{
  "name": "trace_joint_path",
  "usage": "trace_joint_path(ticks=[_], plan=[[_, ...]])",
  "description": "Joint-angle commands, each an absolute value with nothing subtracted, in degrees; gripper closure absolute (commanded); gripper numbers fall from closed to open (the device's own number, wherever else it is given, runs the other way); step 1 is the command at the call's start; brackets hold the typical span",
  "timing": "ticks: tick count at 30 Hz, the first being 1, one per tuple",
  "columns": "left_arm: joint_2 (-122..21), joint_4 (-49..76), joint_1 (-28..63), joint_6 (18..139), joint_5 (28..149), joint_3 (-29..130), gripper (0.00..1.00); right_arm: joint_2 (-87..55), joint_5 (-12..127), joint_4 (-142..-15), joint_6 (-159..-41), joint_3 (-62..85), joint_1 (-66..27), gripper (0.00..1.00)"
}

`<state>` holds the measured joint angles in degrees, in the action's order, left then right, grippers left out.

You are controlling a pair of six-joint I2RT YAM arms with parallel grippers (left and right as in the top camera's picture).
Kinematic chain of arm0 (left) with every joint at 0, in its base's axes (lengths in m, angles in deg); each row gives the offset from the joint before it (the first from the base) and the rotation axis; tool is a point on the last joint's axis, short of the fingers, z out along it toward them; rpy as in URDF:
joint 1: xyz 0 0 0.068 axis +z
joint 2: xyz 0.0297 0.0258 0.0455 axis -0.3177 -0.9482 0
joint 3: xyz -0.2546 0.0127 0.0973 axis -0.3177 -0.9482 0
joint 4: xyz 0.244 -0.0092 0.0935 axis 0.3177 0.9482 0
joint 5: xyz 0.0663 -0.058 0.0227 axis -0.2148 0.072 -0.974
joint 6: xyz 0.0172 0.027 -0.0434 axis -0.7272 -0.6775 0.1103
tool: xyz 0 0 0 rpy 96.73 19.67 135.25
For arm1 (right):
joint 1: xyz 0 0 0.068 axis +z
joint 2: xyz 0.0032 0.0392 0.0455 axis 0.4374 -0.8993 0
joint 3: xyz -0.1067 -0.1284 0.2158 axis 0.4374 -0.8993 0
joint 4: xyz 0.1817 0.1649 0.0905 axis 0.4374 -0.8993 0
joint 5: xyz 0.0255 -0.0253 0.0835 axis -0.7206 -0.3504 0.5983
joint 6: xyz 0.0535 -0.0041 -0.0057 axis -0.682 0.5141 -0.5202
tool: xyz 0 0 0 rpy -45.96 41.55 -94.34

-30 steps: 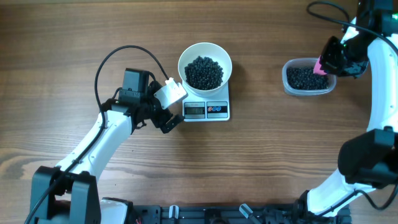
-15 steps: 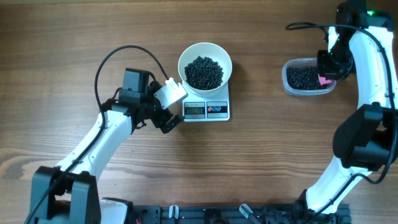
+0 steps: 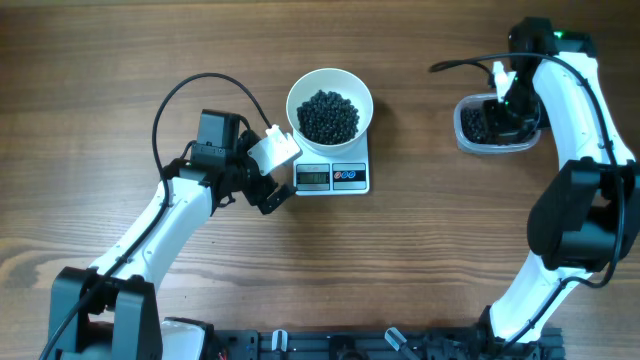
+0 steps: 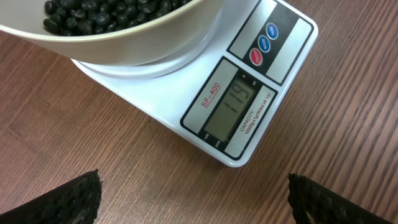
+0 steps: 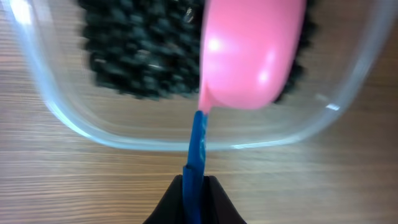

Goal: Scoop item into bowl and weigh 150g on scale
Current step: 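Move scoop back to the tub and scoop beans with right gripper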

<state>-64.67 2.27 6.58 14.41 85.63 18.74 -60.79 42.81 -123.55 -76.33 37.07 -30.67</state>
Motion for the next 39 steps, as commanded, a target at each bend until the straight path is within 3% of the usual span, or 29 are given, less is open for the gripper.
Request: trace_joint_path(ticks=[1,12,31,39], plan=[[-65.1,2.3,6.9,13.9,86.3,18.3,0.00,-62.0,53.8,-123.4,-75.5,36.6,-30.1,0.96],[-65.1,2.3,6.9,13.9,86.3,18.3,0.00,-62.0,63.5,-124.2,-75.7,36.6,-32.8,0.96],[-65.1,2.3,6.9,13.9,86.3,18.3,0.00,-62.0,83.1,-127.1,-65.7,36.6,-51.9,0.96],[-65.1,2.3,6.9,13.9,86.3,18.3,0.00,-62.0,90.2,-128.3,-62.0,36.6,-55.2,0.96]])
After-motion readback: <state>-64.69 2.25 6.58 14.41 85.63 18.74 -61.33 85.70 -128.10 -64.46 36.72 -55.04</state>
